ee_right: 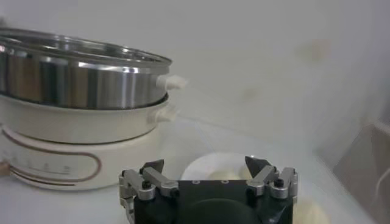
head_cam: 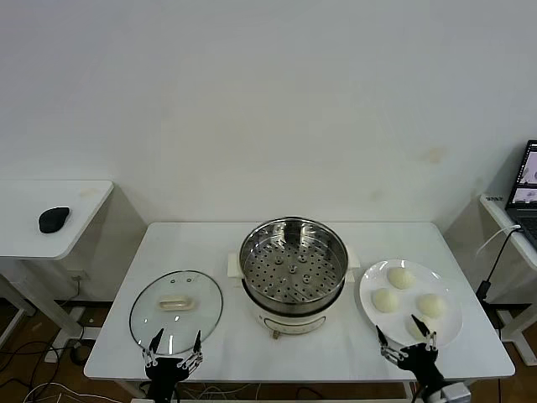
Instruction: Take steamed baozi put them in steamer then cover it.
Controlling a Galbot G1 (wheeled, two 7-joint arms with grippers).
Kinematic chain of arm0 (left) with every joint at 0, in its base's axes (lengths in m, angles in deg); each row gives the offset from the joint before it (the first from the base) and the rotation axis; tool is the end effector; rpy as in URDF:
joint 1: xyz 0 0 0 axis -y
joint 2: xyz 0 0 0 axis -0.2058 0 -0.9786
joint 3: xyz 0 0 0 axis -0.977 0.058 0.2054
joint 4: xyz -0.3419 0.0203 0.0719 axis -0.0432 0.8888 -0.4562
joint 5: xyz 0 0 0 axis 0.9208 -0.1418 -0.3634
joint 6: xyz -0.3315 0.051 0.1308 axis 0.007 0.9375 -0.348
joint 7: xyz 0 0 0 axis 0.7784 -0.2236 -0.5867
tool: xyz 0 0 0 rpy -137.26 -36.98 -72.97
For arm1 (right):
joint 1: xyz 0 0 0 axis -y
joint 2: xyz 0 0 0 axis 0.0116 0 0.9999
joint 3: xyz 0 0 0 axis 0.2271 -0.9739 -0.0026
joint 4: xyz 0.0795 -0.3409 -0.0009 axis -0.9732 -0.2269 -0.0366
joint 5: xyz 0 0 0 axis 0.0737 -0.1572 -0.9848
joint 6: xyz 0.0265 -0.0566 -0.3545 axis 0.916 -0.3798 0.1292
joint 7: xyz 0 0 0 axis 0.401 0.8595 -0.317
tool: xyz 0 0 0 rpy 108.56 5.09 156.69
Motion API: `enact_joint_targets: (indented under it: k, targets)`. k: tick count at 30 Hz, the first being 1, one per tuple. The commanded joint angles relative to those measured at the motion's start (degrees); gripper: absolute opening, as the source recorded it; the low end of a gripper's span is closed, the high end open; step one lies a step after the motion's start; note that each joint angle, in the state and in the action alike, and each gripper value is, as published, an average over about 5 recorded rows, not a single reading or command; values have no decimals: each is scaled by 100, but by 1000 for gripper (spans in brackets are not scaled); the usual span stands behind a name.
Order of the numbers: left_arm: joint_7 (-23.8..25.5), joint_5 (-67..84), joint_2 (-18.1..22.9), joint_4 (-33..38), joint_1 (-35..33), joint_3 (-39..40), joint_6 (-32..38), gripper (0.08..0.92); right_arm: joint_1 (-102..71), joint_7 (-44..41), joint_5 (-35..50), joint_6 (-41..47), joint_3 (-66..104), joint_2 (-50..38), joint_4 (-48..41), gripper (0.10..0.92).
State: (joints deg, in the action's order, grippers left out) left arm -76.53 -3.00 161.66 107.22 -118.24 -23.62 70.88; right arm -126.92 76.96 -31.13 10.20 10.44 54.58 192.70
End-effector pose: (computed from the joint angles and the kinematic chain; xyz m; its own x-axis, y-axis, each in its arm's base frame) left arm 0.1268 0.0284 -0.3421 -0.9632 0.0101 0.2688 0.0464 0.9906 0.1289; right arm 0.1545 -0.1504 -0.3296 -0.9621 -0.1339 0.2377 -0.2076 0.9247 -0.3190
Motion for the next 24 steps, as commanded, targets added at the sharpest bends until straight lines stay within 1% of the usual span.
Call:
enact_joint_targets:
  k: [1,6,9,11,15,18,21,24]
  targets:
    - [173,-398,-75,65,48,-67,-156,823,685,-1085,-1686,210,728,-1434,-304,823]
    - [172,-507,-102,75,51,-63,-187,823,1253,-1799,-2381,337,715,-2208,-685,823]
    - [155,-592,-99,97,36,-31,-194,823,1659,-2313,-2773,399,594,-2876,-974,823]
    - [127,-631,-95,100,34,-16,-195,823,1890,-2709,-2877,431,470,-3340,-1155,823]
    - [80,-650,-103,87,34,-29,-202,823,2389,-3435,-2761,486,107,-4116,-1496,823]
    - [69,-652,-121,91,28,-57,-203,823,2951,-3813,-2507,583,-439,-4468,-1798,823]
    - [72,-661,-136,112,21,-77,-201,823,3800,-4202,-2194,578,-1353,-4713,-2205,823]
    - [75,-674,-128,120,24,-103,-200,823,5037,-4471,-2014,444,-2616,-4787,-2709,823]
